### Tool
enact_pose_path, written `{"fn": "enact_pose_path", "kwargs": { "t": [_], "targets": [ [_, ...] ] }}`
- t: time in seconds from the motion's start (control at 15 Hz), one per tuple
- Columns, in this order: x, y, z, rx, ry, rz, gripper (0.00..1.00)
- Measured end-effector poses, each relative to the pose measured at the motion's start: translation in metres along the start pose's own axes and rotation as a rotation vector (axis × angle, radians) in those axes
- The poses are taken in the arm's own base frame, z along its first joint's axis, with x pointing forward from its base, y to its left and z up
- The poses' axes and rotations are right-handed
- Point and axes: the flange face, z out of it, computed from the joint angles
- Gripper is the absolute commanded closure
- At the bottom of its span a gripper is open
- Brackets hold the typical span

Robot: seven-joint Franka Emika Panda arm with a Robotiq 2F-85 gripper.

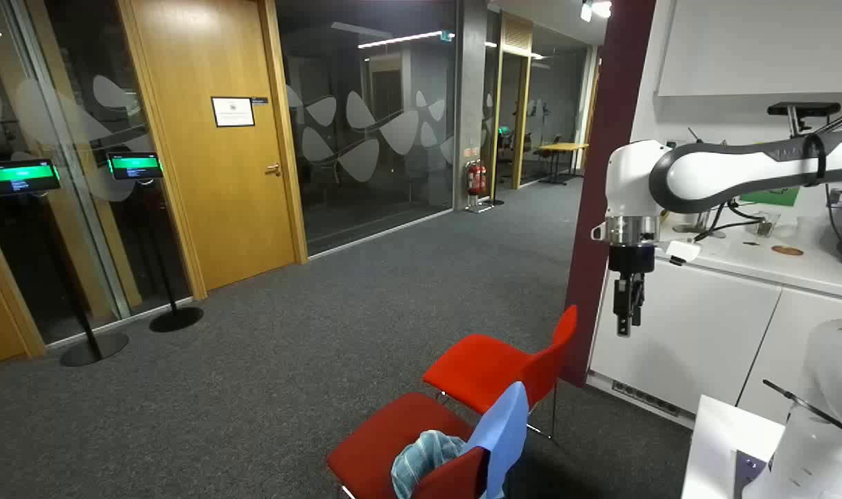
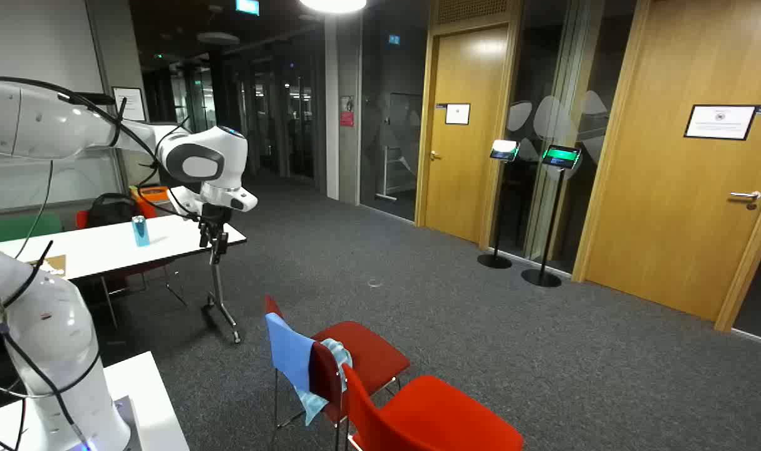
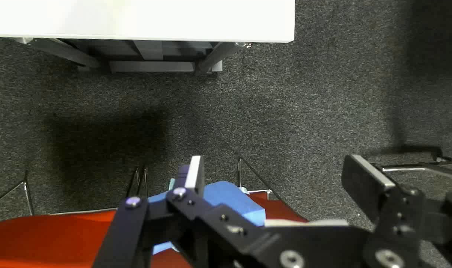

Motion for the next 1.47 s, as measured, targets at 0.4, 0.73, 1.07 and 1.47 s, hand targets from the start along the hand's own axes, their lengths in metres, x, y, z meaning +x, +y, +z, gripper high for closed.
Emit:
{"fn": "enact_pose_path", "kwargs": {
  "t": [0.4, 0.73, 1.07, 1.47],
  "targets": [
    [0.0, 0.0, 0.0, 0.0, 0.0, 0.0, 0.0],
    [0.0, -0.003, -0.002, -0.058, 0.009, -0.034, 0.0],
    [-0.001, -0.024, -0.027, -0.284, 0.04, -0.202, 0.0],
    [0.017, -0.036, -0.054, -0.441, 0.02, -0.481, 0.0]
  ]
}}
